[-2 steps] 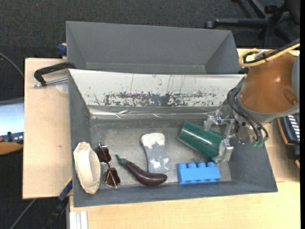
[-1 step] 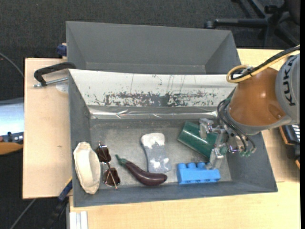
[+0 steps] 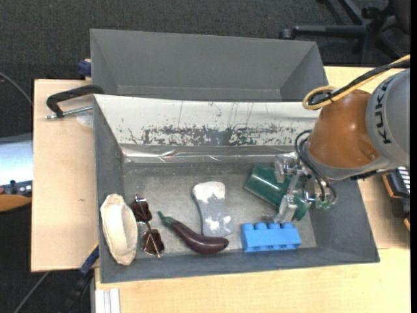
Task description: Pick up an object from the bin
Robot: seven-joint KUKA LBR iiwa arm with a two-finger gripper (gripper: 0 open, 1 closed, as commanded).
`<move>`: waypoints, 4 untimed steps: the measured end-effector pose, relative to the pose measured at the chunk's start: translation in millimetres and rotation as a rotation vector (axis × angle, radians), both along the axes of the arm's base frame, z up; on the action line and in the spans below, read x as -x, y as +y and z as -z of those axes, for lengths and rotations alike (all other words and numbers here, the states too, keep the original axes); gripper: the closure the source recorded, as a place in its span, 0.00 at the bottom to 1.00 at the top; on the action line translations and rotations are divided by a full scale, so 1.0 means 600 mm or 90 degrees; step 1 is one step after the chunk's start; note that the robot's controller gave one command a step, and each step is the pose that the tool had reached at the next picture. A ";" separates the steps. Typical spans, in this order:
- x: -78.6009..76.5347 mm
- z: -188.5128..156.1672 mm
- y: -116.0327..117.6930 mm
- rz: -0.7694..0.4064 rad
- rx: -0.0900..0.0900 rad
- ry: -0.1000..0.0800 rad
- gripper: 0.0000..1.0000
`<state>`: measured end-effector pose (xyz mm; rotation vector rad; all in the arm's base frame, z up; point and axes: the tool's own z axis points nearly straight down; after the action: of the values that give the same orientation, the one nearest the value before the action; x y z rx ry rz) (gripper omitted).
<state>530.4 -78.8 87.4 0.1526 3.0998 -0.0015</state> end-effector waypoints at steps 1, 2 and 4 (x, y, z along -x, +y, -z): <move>-0.011 0.007 0.023 -0.059 0.003 -0.006 0.00; -0.016 0.011 0.038 0.012 0.000 -0.011 0.00; -0.034 0.027 0.066 0.008 0.000 -0.010 1.00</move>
Offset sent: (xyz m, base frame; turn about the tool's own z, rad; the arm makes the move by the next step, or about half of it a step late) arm 0.0037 0.0322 -0.0174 0.1301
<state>550.9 -39.1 71.0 0.1702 3.0834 -0.0007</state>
